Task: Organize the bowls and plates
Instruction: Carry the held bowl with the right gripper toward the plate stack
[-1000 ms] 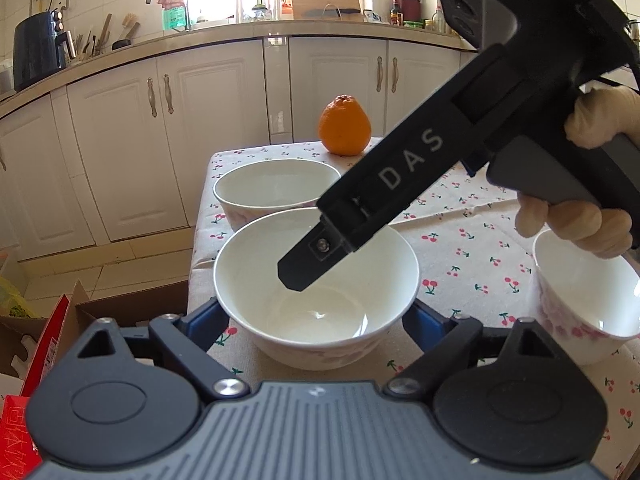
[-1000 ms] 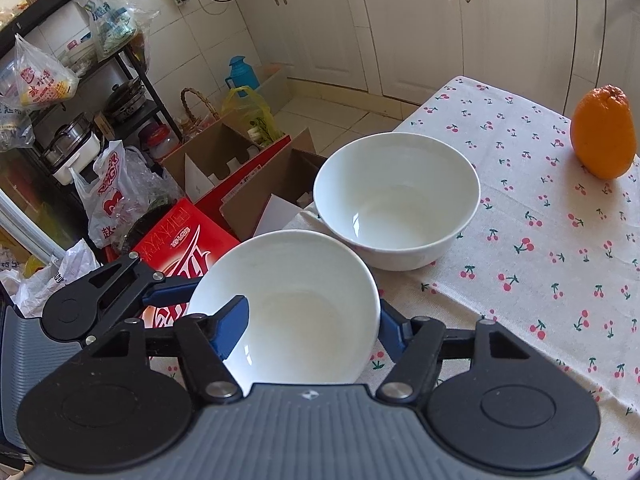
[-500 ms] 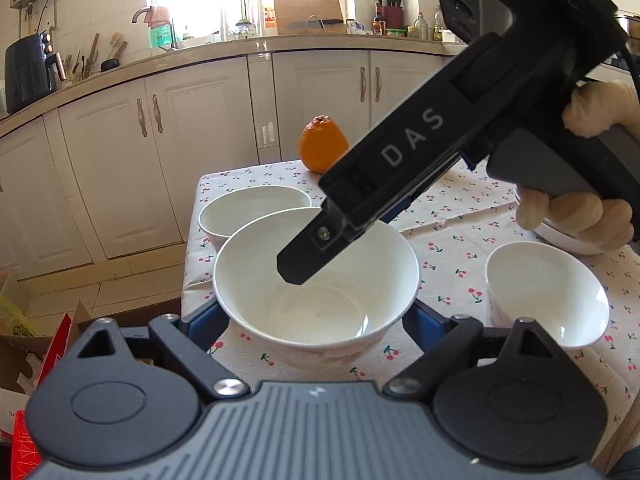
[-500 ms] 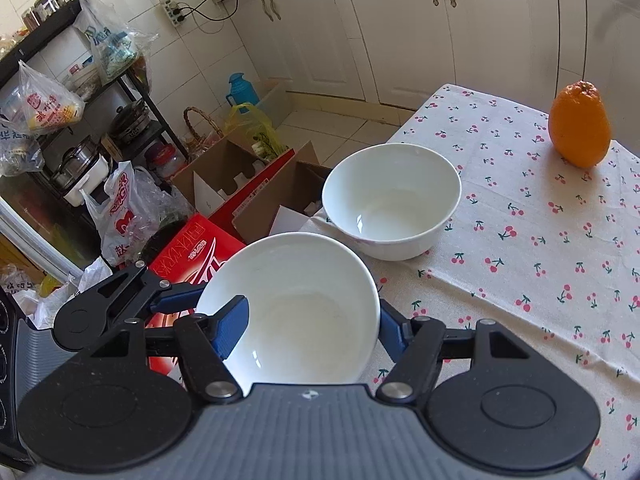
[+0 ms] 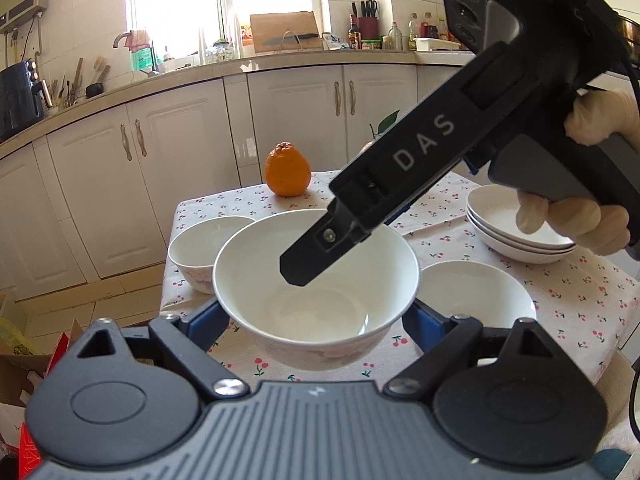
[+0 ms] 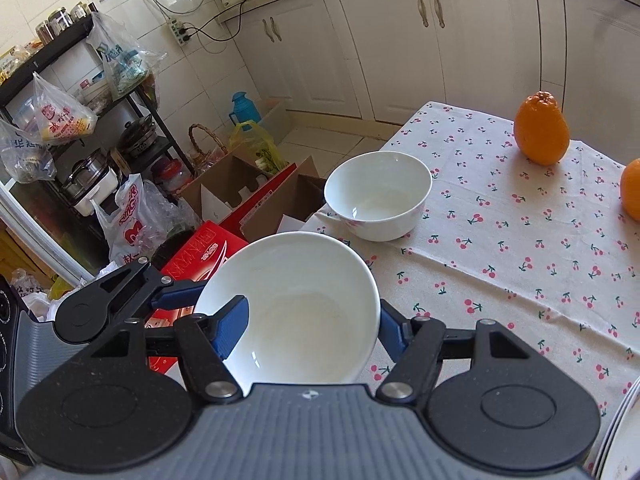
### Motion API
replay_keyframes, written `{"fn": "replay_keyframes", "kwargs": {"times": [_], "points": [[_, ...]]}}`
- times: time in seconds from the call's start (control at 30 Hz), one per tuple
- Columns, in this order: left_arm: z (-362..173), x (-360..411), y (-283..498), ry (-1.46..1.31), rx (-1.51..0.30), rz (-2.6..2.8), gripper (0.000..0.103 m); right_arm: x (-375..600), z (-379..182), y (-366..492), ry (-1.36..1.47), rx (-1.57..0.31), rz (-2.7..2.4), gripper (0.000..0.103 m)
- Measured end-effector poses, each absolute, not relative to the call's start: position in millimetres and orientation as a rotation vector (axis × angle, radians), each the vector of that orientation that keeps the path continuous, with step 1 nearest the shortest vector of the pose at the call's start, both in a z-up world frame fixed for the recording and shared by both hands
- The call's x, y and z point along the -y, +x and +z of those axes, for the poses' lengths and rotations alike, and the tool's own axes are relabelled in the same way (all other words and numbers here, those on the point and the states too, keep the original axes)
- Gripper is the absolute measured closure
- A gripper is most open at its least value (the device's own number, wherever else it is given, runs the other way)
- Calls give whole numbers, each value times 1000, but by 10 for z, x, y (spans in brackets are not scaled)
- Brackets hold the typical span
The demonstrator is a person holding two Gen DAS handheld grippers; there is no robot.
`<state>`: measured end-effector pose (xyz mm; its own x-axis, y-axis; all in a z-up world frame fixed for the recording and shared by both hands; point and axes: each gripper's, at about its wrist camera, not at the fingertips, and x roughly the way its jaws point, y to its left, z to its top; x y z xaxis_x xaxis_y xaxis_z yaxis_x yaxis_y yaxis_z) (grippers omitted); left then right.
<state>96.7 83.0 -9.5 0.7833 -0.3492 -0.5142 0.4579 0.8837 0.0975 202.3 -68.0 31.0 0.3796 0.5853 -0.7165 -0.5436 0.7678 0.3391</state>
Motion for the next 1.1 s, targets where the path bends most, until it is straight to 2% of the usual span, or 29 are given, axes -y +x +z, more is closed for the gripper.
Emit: {"fn": "replay_keyframes", "kwargs": {"times": [1.1], "points": [[-147,-145,800,254,-523,-612,10,1578,290,1428,115,-911,573,30]]}}
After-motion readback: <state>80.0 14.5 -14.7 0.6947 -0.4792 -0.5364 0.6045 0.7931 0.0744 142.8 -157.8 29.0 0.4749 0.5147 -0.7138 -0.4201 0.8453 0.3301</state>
